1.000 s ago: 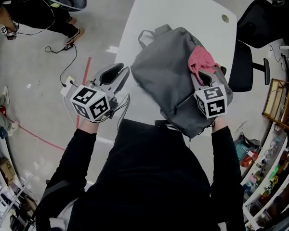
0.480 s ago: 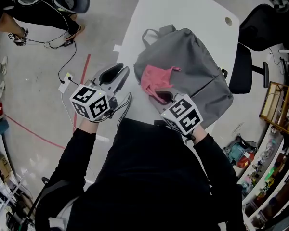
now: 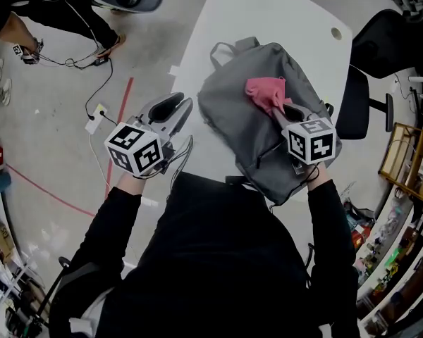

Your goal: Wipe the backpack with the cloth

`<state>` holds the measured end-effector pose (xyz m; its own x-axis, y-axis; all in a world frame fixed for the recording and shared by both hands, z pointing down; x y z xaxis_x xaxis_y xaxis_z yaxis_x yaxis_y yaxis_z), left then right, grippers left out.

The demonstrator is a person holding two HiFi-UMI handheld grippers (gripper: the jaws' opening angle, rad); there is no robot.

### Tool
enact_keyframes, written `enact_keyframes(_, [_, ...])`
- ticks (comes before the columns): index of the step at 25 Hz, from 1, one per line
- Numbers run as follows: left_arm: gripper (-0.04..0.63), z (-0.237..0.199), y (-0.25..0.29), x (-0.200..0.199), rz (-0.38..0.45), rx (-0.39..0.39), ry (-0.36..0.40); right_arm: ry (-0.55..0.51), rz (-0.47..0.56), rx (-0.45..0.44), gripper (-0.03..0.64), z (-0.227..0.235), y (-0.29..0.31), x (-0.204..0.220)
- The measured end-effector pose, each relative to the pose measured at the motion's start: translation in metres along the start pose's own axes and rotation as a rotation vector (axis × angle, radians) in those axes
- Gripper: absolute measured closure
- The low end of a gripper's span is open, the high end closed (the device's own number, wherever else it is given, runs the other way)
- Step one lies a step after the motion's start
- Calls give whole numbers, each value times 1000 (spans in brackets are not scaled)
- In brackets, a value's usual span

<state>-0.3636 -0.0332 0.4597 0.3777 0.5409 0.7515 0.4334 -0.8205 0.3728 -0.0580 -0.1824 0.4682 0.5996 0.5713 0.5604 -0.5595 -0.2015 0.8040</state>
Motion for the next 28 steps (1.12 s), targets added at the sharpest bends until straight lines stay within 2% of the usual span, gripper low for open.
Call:
enact_keyframes(4, [483,3,-2,2,-7,-5,-2,71,73,156,561,49,-33,-11])
enact_keyframes(9, [483,3,-4,0,-1,-13,-1,176,231,350,561,101,-88,-29])
enact_keyframes(13, [483,-3,-1,-2,-3,-20,-12,194,320,440,561,124,-116,-39])
enact_keyframes(16, [483,-6,1,1,-8,-18,-20,161,253,359,561,117,-92,-34])
enact_keyframes(19, [483,-3,0,5,-8,-11,-24,62,124,238,561,83,-46,-24])
enact_keyframes(21, [483,1,-1,6,-5,-3,-29,-16,69,196,561,53,-20,-24])
enact_keyframes(24, [483,-1,0,4,-3,-3,-41,-115,32,152,561,17,8,-35])
enact_keyframes(28, [483,-6,-1,5,-7,-11,-55,-138,4,18,561,-21,36,-36])
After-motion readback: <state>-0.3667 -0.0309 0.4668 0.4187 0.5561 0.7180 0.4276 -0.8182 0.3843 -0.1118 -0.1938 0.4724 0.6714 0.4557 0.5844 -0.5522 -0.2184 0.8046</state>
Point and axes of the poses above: the fingertips, and each gripper's own axes: y forward along the fingers, z to its right, x out of its underside, the point moved 10 cm from there along -y, backward along the fingers, and after that the axes turned 1 degree about -z, right-handed, at the moved point
